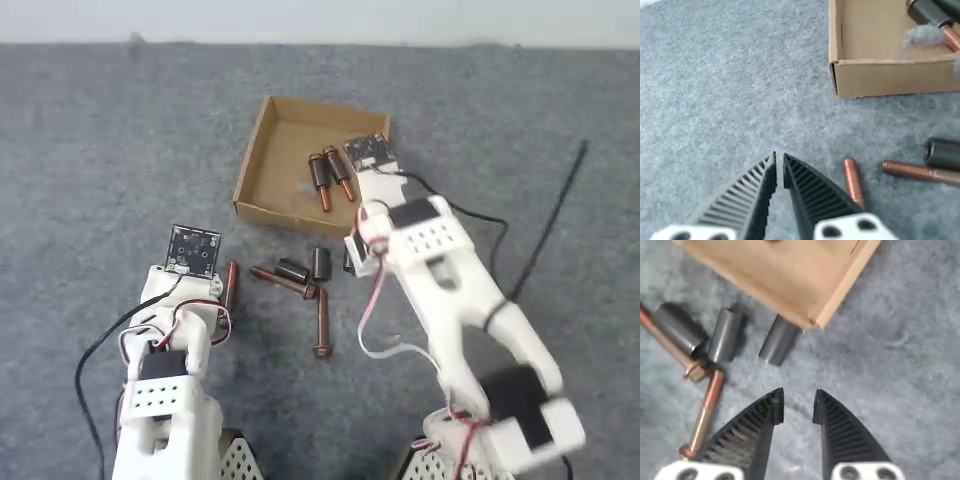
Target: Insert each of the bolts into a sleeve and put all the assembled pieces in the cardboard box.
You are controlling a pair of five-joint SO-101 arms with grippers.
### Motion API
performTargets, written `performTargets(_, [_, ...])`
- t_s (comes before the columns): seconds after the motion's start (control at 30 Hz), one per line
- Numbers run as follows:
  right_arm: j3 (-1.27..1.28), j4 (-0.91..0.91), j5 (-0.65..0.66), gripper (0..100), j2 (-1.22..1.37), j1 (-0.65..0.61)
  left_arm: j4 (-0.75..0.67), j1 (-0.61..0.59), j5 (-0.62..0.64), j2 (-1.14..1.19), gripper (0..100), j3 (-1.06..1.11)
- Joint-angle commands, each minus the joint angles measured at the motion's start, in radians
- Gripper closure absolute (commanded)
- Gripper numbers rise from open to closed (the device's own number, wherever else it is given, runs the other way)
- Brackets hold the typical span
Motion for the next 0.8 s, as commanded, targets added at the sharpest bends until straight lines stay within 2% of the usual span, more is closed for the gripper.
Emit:
performTargets(0.0, [-0.176,0.044,-0.064,90.2,0.113,-0.01,-0.032,-0.006,-0.011,-0.023,97,-0.013])
performTargets(0.17, [-0.302,0.074,-0.092,84.9,0.254,-0.012,-0.032,-0.006,-0.012,-0.023,97,-0.015])
performTargets(0.47, [-0.354,0.065,-0.094,87.6,0.291,-0.11,-0.032,-0.003,-0.014,-0.023,97,-0.015])
performTargets(0.77, [-0.348,0.03,-0.094,87.0,0.341,-0.073,-0.032,-0.003,-0.015,-0.023,97,-0.015])
